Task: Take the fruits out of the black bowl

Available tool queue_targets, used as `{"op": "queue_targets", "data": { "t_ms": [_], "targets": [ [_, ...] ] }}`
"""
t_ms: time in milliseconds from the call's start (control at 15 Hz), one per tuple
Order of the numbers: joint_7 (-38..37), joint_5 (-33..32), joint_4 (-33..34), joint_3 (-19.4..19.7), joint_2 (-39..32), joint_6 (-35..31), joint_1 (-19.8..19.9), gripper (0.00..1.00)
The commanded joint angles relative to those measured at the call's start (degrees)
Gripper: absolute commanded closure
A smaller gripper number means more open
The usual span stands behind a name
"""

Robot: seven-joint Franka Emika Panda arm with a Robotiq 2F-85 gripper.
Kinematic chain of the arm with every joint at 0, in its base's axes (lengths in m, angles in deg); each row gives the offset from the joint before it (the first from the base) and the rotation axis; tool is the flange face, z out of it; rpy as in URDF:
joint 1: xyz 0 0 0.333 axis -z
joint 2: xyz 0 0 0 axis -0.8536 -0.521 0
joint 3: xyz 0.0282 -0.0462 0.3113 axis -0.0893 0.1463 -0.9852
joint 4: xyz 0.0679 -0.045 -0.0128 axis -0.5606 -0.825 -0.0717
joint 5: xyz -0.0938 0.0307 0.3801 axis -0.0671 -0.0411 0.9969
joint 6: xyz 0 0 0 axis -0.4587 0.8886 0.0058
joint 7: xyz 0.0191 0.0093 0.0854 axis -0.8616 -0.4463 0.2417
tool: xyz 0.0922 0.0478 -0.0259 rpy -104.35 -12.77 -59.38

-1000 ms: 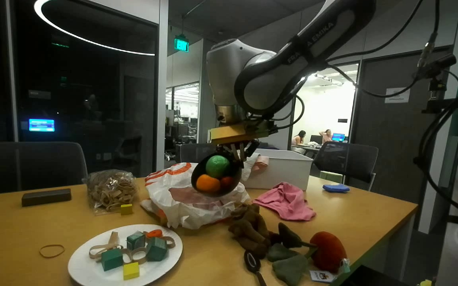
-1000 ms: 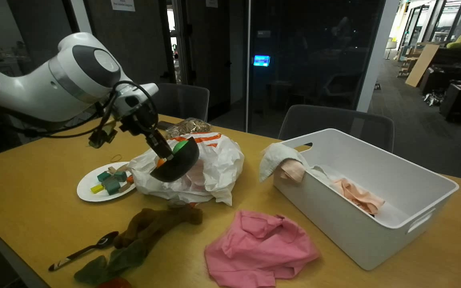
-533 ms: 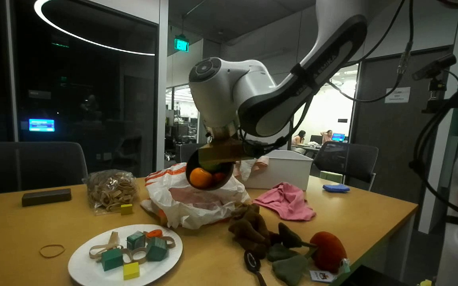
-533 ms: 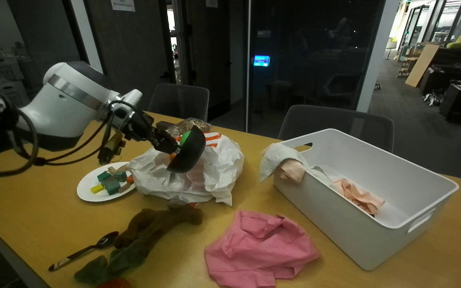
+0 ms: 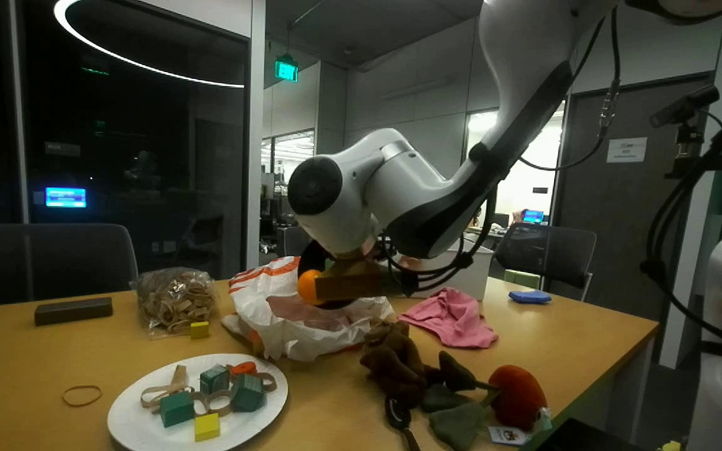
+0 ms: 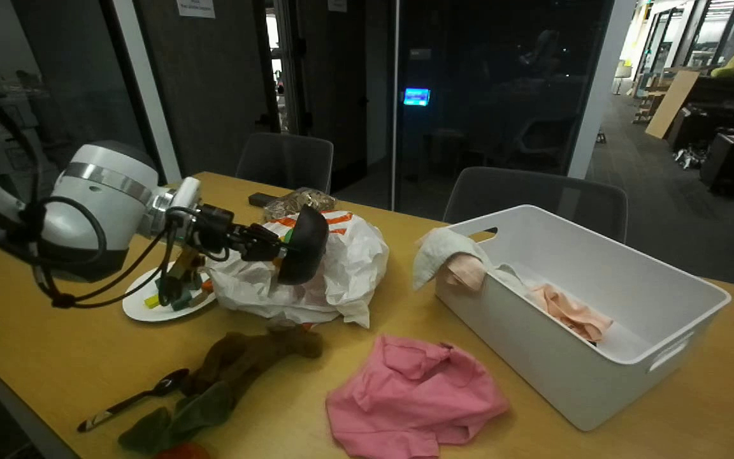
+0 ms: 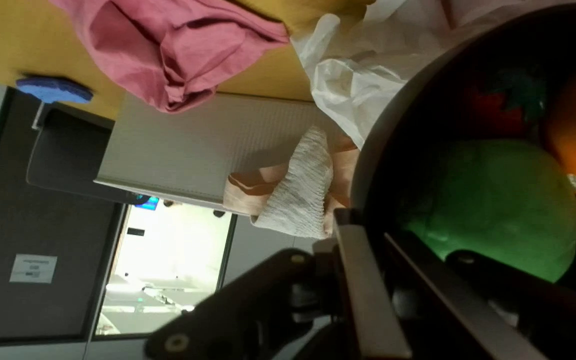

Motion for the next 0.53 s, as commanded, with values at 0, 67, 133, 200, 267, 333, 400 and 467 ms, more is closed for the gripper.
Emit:
{"op": "queue_targets", "data": {
  "t_ms": [0,67,133,200,267,333,400,467],
  "targets": [
    [-6.37,-9.83,-2.03,0.04,-1.29,6.13,-3.0,0.93],
    [-7.19,-11.91,-2.54,-0.17,-1.47,7.93,-3.67,0.93],
    [-7.92,-13.84,-2.8,-0.36,-1.61,10.02,-4.31,0.93],
    [-8.52,-15.69,-3.08,-0.48,-1.7,11.97,-4.87,0.93],
    [-9.26,-17.5,-3.4,-0.6,-1.71,14.07,-5.41,0.93],
    [-9.66,-19.2,-3.69,-0.69,-1.69,16.17,-5.84,0.93],
    [-10.15,-20.9,-3.87,-0.75,-1.84,18.48,-6.24,0.93],
    [-10.46,-22.14,-3.97,-0.71,-2.19,20.56,-6.46,0.93]
  ]
}}
